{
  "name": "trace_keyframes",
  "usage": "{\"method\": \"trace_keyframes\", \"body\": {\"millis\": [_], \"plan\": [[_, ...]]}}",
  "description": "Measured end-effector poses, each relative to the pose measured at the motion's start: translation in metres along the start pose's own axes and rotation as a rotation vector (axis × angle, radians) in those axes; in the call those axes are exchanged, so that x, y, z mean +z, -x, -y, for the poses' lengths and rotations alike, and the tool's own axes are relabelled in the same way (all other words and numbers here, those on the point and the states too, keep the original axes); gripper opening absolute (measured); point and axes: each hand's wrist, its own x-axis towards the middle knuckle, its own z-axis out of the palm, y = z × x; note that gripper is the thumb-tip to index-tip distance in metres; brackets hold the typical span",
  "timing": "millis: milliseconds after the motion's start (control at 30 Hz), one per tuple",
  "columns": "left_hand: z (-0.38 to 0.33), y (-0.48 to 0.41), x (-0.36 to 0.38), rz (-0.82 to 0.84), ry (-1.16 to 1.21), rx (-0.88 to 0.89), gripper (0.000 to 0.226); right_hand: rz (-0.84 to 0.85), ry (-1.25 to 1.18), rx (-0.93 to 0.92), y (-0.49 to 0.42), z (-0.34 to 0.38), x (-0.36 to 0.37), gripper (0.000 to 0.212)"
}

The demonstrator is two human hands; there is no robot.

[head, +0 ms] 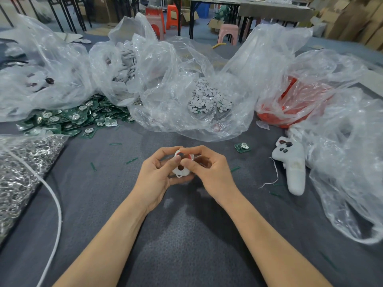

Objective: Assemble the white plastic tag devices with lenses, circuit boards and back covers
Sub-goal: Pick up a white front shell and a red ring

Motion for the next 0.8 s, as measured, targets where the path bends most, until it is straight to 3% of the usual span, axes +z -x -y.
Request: {"method": "trace_keyframes", "body": {"millis": [100,233,667,800], "plan": [[-0.0012,-0.0012,0.0012,0.003,0.02,-0.017,0.026,0.055,-0.235,0.066,-0.0011,-0.0017,-0.0041,0.022],[-0.0019,-0.0007,0.0021,0.04,0.042,-0.037,0.025,0.072,-0.369,0.1,-0.0003,-0.0035,-0.0049,0.021],[-0.0025,-0.0025,0.0021,0.053,0.003,-0.081,0.034,0.052,-0.36,0.102,-0.0029,-0.0037,-0.0089,0.017],[-0.0016,-0.0016,0.0029,0.037,-0.012,-0.061,0.037,0.037,-0.298,0.082,-0.0031,-0.005,-0.0084,0.031]]}}
